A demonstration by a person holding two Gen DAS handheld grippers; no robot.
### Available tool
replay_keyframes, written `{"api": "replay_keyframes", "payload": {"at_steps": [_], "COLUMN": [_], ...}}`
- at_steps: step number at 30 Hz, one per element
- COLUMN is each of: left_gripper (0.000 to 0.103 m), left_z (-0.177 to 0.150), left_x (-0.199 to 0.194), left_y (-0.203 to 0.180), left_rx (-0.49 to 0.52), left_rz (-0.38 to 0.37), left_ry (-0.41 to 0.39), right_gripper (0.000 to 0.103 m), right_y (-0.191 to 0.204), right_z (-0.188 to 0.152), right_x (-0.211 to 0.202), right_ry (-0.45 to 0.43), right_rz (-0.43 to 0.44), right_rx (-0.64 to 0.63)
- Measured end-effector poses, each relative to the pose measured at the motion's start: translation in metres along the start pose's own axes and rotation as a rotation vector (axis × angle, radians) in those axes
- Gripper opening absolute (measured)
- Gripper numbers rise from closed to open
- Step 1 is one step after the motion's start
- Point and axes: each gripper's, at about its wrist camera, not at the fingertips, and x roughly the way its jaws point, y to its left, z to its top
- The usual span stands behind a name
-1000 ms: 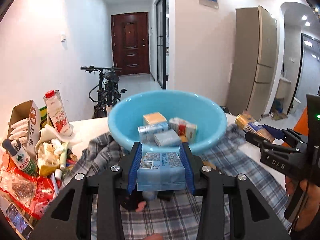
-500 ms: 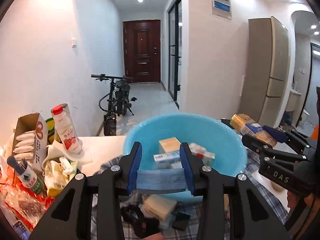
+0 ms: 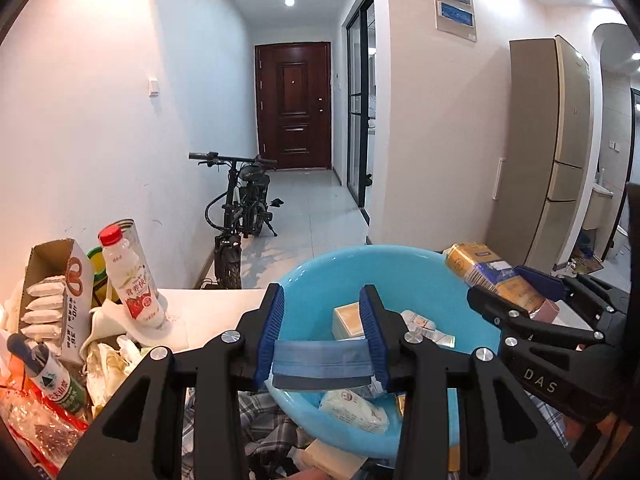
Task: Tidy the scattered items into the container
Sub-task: 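Open the left gripper over the basin to drop the blue soap box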
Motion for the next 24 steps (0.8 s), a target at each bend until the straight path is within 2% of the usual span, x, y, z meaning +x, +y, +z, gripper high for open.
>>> {"api": "replay_keyframes", "payload": {"at_steps": [7, 22, 23, 24], "left_gripper": [0.038, 0.038, 0.041, 0.05], "left_z": [-0.009, -0.007, -0.007, -0.007], "left_x": [0.021, 0.022, 0.023, 0.024], "left_y": [0.001, -0.002, -0.003, -0.005], "left_rx": [-0.019, -0.013, -0.007, 0.007], "left_rz": [-0.015, -0.034, -0.033, -0.023], "left_ry": [0.044, 0.034, 0.04, 0.043], "right_gripper": [0.06, 0.06, 0.06, 0.06], "right_y": [-0.002, 0.014, 0.014, 0.013], "right_z": [-0.004, -0.001, -0.001, -0.001], "right_x": [0.011, 0.018, 0.018, 0.017], "right_ry": [0.015, 0.019, 0.019, 0.018], "right_rz": [-0.024, -0.025, -0.026, -0.025], "right_rx": [-0.007, -0.038, -0.037, -0.035]}}
